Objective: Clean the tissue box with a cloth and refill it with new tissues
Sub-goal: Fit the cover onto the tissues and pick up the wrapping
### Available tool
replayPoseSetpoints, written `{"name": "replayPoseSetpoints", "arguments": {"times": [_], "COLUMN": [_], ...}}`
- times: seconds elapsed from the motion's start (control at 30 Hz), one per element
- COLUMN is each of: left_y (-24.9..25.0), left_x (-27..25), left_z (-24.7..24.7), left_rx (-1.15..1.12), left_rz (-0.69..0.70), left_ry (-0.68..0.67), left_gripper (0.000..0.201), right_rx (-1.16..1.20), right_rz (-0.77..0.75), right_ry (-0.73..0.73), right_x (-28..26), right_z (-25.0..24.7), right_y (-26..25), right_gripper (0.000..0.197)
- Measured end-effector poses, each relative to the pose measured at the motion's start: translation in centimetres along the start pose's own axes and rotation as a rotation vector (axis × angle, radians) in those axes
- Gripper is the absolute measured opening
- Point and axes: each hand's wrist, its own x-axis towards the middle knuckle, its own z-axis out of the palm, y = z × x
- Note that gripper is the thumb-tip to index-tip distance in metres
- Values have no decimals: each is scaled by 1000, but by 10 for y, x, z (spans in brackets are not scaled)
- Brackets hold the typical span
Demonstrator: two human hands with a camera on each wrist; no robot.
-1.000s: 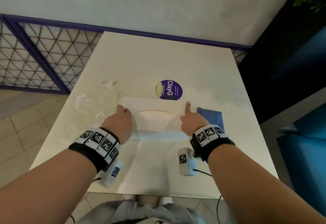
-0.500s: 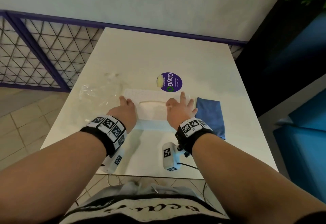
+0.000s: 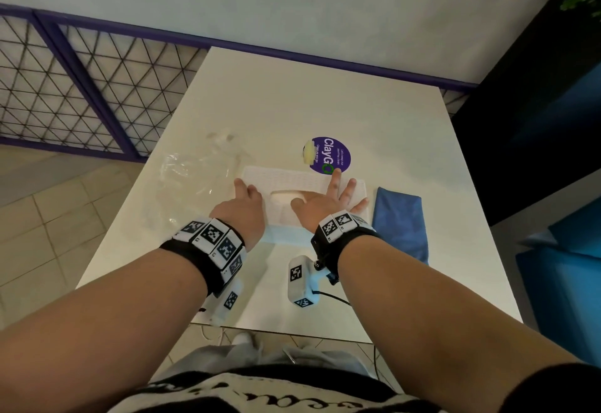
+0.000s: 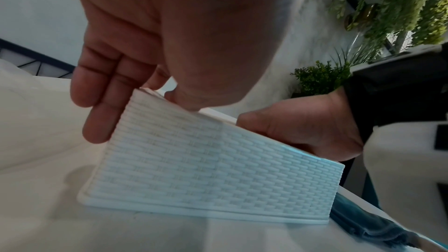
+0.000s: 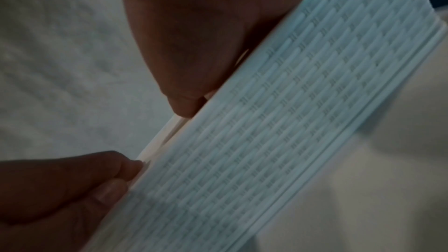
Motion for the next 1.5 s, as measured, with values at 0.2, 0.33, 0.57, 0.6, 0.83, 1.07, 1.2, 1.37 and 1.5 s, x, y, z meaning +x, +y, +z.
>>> {"name": "replayPoseSetpoints", "arguments": {"times": [0.2, 0.33, 0.57, 0.6, 0.83, 1.07, 1.2, 1.37, 1.5], "left_y": [1, 2, 0, 0, 4, 7, 4, 2, -4], "left_x": [-2, -3, -1, -1, 0, -1, 2, 2, 0], "left_z": [0, 0, 3, 3, 3, 5, 6, 6, 7], "left_rx": [16, 19, 33, 34, 38, 85, 16, -13, -52], "left_rz": [2, 0, 3, 1, -29, -29, -25, -5, 17], "left_ry": [5, 10, 13, 14, 10, 2, 8, 1, 16], "left_gripper": [70, 70, 75, 74, 72, 71, 71, 69, 67], "right_rx": [87, 56, 124, 124, 220, 125, 253, 247, 215], "right_rz": [24, 36, 60, 71, 53, -80, -110, -114, -176], "right_ry": [-2, -20, 1, 0, 1, 68, 65, 76, 74], "right_x": [3, 5, 11, 11, 8, 18, 17, 18, 15], "right_z": [-4, -1, 0, 0, -11, -37, -46, -55, -68], "right_y": [-4, -6, -7, -8, -8, -17, -9, -12, -5], "right_gripper": [43, 44, 46, 46, 30, 37, 35, 26, 28]}}
